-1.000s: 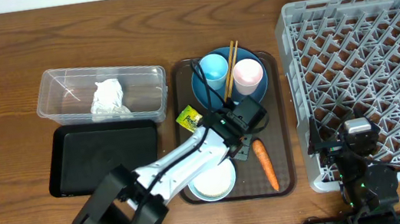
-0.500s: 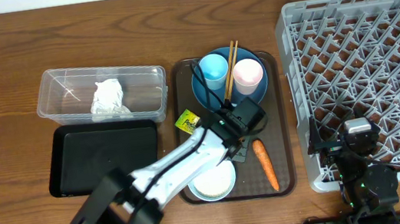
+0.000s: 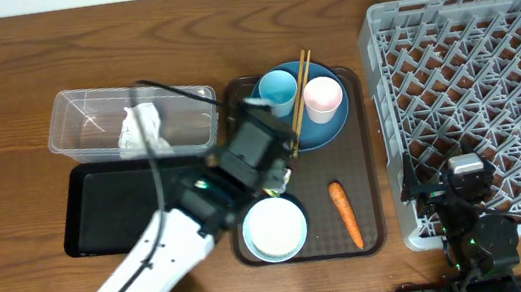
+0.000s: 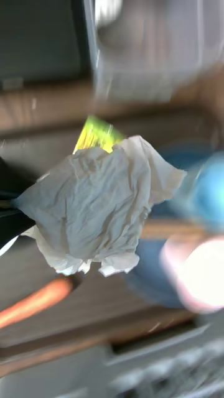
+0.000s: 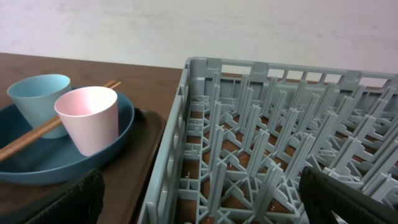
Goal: Sort waste into correct bins and load items into the dishwasher rack
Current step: 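Grasp the yellow Pandan wrapper and foil with the left gripper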
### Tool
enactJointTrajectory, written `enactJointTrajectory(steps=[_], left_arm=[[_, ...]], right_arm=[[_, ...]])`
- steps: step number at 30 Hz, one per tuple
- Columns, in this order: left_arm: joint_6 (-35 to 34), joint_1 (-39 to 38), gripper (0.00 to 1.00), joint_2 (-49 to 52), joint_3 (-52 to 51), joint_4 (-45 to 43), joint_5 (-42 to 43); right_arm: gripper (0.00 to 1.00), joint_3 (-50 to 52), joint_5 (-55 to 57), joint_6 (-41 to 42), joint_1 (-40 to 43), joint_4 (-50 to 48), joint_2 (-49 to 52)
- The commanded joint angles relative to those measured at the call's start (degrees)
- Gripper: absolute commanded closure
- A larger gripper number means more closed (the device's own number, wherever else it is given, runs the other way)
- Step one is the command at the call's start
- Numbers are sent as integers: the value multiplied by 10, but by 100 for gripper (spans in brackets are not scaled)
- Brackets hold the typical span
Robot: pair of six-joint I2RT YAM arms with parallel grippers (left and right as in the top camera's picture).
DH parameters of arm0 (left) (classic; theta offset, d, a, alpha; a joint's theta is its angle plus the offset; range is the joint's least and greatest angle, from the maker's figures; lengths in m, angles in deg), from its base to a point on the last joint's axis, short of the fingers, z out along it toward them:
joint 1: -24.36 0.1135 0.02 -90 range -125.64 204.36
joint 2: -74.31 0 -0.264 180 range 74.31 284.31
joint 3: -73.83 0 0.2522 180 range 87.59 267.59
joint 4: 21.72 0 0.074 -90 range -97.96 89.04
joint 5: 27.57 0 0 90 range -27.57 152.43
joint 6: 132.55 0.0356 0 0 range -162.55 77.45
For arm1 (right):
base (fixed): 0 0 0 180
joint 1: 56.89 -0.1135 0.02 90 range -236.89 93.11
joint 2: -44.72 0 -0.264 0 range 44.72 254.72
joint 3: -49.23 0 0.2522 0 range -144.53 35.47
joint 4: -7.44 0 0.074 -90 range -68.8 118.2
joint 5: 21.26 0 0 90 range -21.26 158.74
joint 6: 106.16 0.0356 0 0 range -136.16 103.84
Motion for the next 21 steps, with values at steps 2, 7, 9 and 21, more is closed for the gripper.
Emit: enactJointTrajectory(steps=[2, 7, 9, 21], left_arm=[[3, 91, 94, 4, 12, -3, -62], [3, 201, 94, 43, 12, -40, -62], [3, 233, 94, 63, 12, -55, -60], [3, 291, 51, 163, 12, -105, -4]], right_arm=[[1, 1, 0, -3, -4, 2, -1], [1, 1, 0, -3, -4, 2, -1], [1, 1, 0, -3, -4, 2, -1], [1, 1, 0, -3, -4, 2, -1]])
